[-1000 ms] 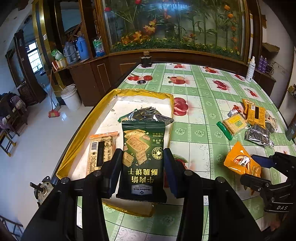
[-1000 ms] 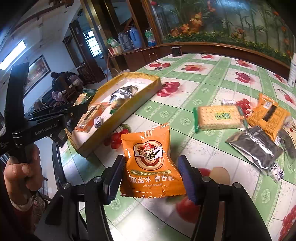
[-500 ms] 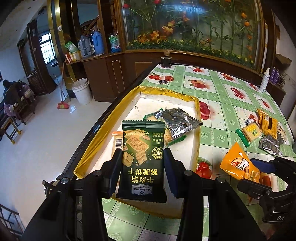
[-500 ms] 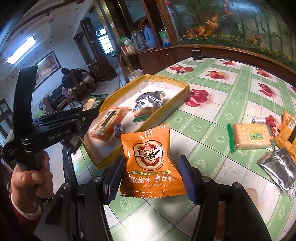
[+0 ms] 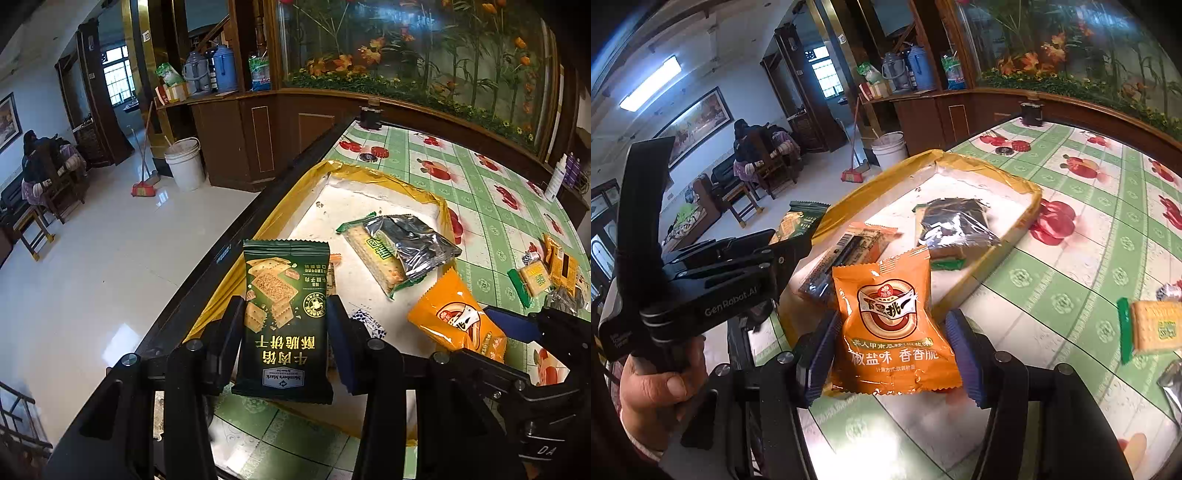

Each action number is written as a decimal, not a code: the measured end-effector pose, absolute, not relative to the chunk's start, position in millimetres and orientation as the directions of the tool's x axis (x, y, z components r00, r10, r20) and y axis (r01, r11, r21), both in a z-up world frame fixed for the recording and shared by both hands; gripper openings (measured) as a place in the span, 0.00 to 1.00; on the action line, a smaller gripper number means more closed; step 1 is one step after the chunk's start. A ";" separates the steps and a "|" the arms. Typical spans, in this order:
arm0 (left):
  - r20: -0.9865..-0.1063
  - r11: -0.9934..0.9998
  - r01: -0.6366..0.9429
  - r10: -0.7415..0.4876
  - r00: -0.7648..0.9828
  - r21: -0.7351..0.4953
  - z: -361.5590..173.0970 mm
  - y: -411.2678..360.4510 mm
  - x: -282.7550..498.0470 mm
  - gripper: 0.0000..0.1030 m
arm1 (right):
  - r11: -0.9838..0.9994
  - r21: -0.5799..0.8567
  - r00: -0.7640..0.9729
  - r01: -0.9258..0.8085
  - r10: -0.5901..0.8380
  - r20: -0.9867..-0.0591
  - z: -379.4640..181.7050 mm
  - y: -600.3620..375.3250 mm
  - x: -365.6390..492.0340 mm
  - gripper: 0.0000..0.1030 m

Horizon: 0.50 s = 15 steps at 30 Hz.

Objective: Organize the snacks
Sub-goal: 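Carry the green pack and orange bag over the yellow-rimmed tray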

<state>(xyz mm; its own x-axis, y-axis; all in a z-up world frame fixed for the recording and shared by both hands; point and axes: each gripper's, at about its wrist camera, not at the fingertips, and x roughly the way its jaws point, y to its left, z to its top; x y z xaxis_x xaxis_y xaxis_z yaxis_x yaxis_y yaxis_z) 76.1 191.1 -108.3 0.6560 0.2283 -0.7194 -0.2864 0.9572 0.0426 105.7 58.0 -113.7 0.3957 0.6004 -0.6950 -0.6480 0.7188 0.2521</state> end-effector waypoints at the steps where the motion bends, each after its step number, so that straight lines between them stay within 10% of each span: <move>1: -0.721 0.956 -0.290 0.230 0.653 0.042 -109.5 193.0 77.0 0.42 | 0.718 0.251 0.394 -0.649 0.600 -0.697 -114.4 60.8 107.8 0.58; 15: -0.745 0.951 -0.305 0.237 0.624 0.047 -123.6 202.1 92.1 0.42 | 0.728 0.268 0.385 -0.631 0.594 -0.706 -123.2 83.8 139.5 0.58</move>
<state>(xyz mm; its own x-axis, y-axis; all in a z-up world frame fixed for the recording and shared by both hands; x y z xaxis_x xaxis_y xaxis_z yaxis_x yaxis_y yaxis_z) 92.1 202.1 -123.6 0.6237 0.2367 -0.7449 -0.3049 0.9512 0.0470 139.5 83.8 -123.2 0.3851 0.5941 -0.7062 -0.6308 0.7280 0.2684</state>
